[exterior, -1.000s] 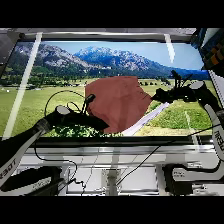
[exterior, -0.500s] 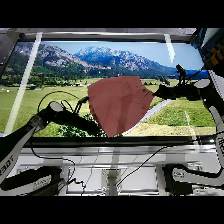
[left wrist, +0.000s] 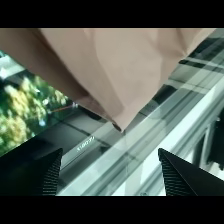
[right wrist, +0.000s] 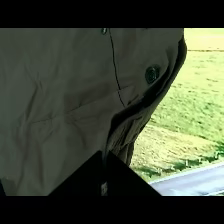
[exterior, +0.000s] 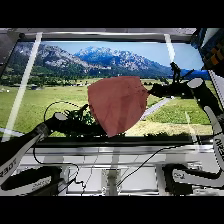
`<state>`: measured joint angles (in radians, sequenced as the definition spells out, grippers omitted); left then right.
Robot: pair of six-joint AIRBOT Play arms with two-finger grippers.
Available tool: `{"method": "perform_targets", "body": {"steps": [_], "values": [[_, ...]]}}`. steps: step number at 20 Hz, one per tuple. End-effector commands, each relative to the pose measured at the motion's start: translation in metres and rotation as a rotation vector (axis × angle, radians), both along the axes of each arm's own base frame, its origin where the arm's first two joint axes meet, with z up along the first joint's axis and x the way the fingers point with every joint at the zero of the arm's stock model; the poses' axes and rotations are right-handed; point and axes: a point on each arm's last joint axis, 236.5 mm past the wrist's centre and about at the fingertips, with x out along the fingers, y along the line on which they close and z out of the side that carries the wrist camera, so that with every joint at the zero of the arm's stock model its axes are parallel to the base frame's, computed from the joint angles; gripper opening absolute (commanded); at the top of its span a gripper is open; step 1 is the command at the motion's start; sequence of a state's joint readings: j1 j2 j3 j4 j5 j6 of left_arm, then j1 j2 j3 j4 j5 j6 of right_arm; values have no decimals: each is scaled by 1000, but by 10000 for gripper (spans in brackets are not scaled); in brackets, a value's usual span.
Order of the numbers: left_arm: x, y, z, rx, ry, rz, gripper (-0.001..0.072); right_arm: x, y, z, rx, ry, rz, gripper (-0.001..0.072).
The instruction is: Fold the clothes and pants, and hang the long-sleeved shirts on hangers.
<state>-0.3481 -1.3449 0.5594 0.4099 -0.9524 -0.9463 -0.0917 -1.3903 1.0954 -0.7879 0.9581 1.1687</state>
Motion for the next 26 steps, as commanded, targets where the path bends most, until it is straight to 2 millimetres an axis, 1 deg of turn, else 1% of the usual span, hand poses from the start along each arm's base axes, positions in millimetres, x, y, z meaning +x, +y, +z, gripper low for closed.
{"method": "perform_targets", "body": {"steps": [1,3,5,6,7,9,10,11,14,16,17,18,19,20,21,23,25,26], "values": [[-7,-18,-11,16,-8,4,702,12,4,8,28,-38,-38,21],[-4,-29,-15,17,-13,37,699,13,6,10,42,-42,-46,21],[7,-32,-21,46,-54,87,695,13,6,10,43,-40,-44,21],[13,-32,-23,55,-68,111,648,13,6,10,43,-40,-44,21],[18,-32,-22,54,-73,137,568,13,6,10,43,-40,-44,20],[26,-36,-18,32,-60,193,527,13,6,10,43,-40,-44,21],[29,-38,-15,15,-47,217,437,12,6,10,43,-40,-43,21],[30,-40,-13,3,-41,230,392,12,6,10,44,-38,-42,21],[29,-42,-10,-10,-32,233,392,8,9,9,49,-24,-27,21],[20,-48,-8,-25,-17,201,391,7,10,9,51,-20,-24,21],[14,-52,-7,-31,-11,182,332,7,10,9,52,-20,-23,21],[8,-56,-6,-37,-6,163,238,6,10,10,56,-18,-22,21],[4,-60,-4,-42,-3,151,161,5,11,10,59,-15,-19,21],[1,-63,-2,-49,-1,141,63,4,13,10,66,-12,-16,21],[1,-66,2,-62,-1,131,15,3,14,11,71,-9,-13,21],[9,-71,18,-103,-14,124,14,3,15,14,74,-14,-11,20],[23,-72,45,-160,-50,123,14,2,15,22,72,-33,-9,21],[33,-67,60,-181,-84,125,14,2,15,28,71,-48,-9,20]]}}
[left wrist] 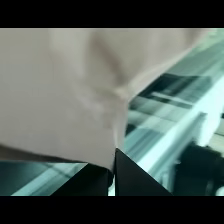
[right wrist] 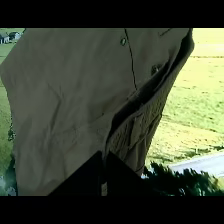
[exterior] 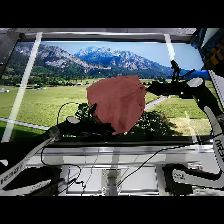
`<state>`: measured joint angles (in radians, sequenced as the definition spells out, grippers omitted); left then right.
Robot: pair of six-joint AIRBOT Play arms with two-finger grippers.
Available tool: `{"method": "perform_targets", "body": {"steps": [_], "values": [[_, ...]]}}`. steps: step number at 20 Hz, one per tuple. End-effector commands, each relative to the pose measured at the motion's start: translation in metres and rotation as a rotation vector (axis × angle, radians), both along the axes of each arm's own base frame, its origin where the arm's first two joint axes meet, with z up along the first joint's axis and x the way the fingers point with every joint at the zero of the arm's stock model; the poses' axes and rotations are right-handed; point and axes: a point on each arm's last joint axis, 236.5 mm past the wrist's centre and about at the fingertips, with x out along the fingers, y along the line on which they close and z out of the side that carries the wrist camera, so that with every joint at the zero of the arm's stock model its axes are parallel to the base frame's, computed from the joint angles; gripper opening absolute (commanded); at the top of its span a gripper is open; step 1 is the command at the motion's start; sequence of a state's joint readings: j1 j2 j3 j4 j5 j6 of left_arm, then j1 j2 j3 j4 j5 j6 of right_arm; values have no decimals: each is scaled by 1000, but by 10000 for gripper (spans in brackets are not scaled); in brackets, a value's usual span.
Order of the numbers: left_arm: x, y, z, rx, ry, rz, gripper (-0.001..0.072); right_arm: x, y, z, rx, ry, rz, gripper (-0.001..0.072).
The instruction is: Fold the clothes and pants, and hang the long-sleeved shirts on hangers.
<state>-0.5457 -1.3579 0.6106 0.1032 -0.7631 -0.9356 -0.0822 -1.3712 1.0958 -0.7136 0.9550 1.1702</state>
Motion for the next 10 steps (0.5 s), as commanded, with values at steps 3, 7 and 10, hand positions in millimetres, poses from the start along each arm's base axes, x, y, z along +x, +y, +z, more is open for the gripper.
{"method": "perform_targets", "body": {"steps": [3,7,10], "values": [[47,32,80,-91,-187,34,14,-2,-2,42,-34,-106,13,20],[81,82,193,-199,-444,160,14,-20,14,133,11,-298,30,20],[72,106,285,-241,-694,209,14,-63,41,225,114,-497,58,20]]}}
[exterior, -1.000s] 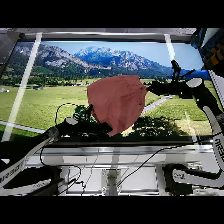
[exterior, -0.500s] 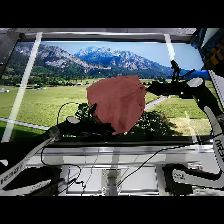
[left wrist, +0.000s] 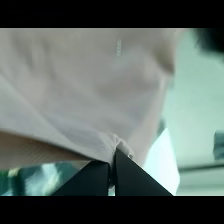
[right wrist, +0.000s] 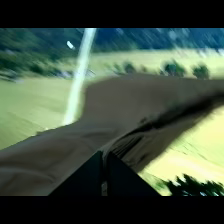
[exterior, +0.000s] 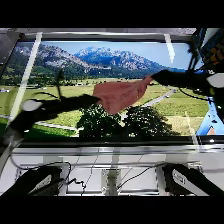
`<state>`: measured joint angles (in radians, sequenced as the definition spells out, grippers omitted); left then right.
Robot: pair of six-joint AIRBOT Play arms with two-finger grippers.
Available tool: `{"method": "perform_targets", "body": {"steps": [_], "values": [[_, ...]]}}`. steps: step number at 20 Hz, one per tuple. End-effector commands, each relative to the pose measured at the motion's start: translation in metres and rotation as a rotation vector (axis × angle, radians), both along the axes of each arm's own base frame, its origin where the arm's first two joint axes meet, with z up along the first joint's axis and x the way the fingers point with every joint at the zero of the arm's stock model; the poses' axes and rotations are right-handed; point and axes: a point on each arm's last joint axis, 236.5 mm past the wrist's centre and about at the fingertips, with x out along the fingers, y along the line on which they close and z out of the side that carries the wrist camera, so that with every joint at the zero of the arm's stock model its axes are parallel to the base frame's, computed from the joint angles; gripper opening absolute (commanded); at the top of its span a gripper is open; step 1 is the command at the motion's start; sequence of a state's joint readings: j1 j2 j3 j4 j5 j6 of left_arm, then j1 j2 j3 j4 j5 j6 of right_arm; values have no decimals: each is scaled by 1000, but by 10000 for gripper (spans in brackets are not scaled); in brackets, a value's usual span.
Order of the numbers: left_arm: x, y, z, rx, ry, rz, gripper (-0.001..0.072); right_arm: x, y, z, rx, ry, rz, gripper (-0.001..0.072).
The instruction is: Fold the clothes and pants, and hang the long-sleeved shirts on hangers.
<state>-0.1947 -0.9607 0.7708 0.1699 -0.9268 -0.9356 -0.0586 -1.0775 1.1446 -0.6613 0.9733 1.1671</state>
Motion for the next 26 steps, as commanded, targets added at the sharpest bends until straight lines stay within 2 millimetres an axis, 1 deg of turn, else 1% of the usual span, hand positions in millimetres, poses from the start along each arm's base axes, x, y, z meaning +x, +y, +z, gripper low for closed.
{"method": "perform_targets", "body": {"steps": [1,3,4,5,7,9,10,11,12,13,14,15,16,17,18,19,20,21,22,23,24,25,26], "values": [[-18,30,103,-42,-277,73,14,-59,32,106,106,-237,61,20],[-42,35,144,-62,-398,90,14,-104,46,156,134,-373,86,20],[-56,36,159,-83,-439,88,14,-125,50,174,151,-422,96,19],[-71,37,174,-108,-479,86,14,-148,53,191,180,-457,107,19],[-101,40,201,-157,-551,81,14,-189,55,214,226,-505,127,19],[-128,43,217,-169,-622,78,14,-224,55,225,247,-531,149,19],[-140,44,224,-180,-645,77,14,-238,54,228,263,-528,153,19],[-148,46,226,-182,-645,81,13,-249,55,226,282,-494,154,19],[-149,48,219,-154,-616,96,13,-253,54,215,279,-428,148,20],[-141,52,204,-105,-550,127,13,-250,52,197,256,-348,126,20],[-126,60,182,-34,-465,183,13,-240,45,174,224,-264,79,19],[-101,77,157,51,-388,281,13,-221,34,147,200,-176,-5,19],[-70,97,134,116,-328,388,13,-196,21,120,209,-94,-106,20],[-40,111,116,141,-280,470,13,-170,12,96,237,-36,-193,20],[-15,112,96,127,-210,501,13,-144,8,68,263,17,-250,20],[8,103,65,99,-95,492,13,-119,5,31,279,91,-305,21],[24,83,25,90,43,448,14,-100,4,-10,293,183,-349,21],[36,63,-16,122,145,401,14,-83,1,-52,300,273,-406,21],[46,44,-56,175,199,363,14,-68,-4,-88,320,352,-477,21],[58,28,-97,206,264,358,14,-55,-9,-112,333,397,-531,20],[65,17,-122,201,331,363,15,-43,-12,-128,332,421,-564,21],[71,6,-141,184,399,362,15,-32,-14,-138,335,435,-588,21],[76,-1,-149,208,386,325,15,-23,-15,-142,330,435,-598,21]]}}
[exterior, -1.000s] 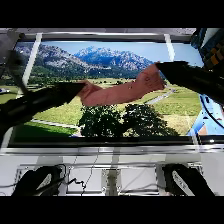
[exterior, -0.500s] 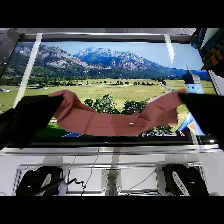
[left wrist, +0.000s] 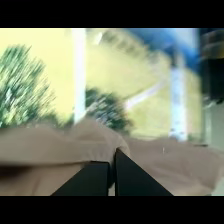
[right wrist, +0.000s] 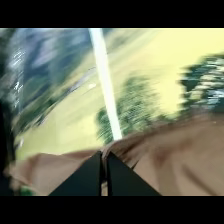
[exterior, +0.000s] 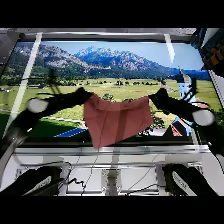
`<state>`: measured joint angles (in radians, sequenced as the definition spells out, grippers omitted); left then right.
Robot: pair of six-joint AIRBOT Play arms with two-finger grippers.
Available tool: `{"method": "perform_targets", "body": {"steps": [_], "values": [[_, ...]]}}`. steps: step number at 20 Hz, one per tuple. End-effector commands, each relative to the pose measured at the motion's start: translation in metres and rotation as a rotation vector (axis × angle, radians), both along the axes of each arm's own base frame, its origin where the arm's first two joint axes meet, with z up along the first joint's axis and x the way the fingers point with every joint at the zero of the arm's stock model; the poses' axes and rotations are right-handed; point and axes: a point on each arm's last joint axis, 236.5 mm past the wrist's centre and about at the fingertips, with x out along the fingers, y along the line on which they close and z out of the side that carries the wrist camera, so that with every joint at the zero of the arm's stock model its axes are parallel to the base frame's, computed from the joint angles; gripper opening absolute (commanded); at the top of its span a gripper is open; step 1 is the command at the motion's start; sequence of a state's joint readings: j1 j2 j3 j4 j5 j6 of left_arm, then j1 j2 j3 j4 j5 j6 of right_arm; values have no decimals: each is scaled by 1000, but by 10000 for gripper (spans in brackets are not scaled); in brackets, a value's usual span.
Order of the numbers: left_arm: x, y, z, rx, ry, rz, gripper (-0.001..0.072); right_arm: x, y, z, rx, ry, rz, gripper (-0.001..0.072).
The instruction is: Fold the clothes and pants, and hang the long-sleeved shirts on hangers.
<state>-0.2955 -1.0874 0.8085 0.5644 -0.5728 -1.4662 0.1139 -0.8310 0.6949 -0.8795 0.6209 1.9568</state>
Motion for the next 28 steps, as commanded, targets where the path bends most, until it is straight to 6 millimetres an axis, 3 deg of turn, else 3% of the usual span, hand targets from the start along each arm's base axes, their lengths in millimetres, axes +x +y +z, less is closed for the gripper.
{"method": "perform_targets", "body": {"steps": [1,4,6,7,11,13,15,17,20,24,28], "values": [[15,-33,-66,49,88,-89,14,36,-15,-47,-1,65,-110,21],[7,-30,-42,75,40,-226,14,43,-16,-29,-226,-58,61,21],[-9,-17,-31,97,51,-291,13,29,-12,-28,-351,-44,218,21],[-24,-8,-28,109,87,-327,14,13,-9,-32,-390,12,304,21],[-112,13,-11,69,309,-574,14,-75,0,-40,-443,260,685,21],[-130,9,-10,60,363,-618,14,-97,-1,-42,-460,299,797,21],[-143,1,-25,111,408,-633,14,-93,-8,-46,-499,296,788,21],[-172,-5,-44,210,470,-705,14,-80,-19,-48,-560,273,754,21],[-204,4,-68,435,535,-735,14,-66,-28,-49,-614,239,717,21],[-213,24,-64,594,523,-663,15,-64,-28,-57,-610,258,720,21],[-221,18,-65,550,554,-596,15,-75,-31,-96,-588,376,756,21]]}}
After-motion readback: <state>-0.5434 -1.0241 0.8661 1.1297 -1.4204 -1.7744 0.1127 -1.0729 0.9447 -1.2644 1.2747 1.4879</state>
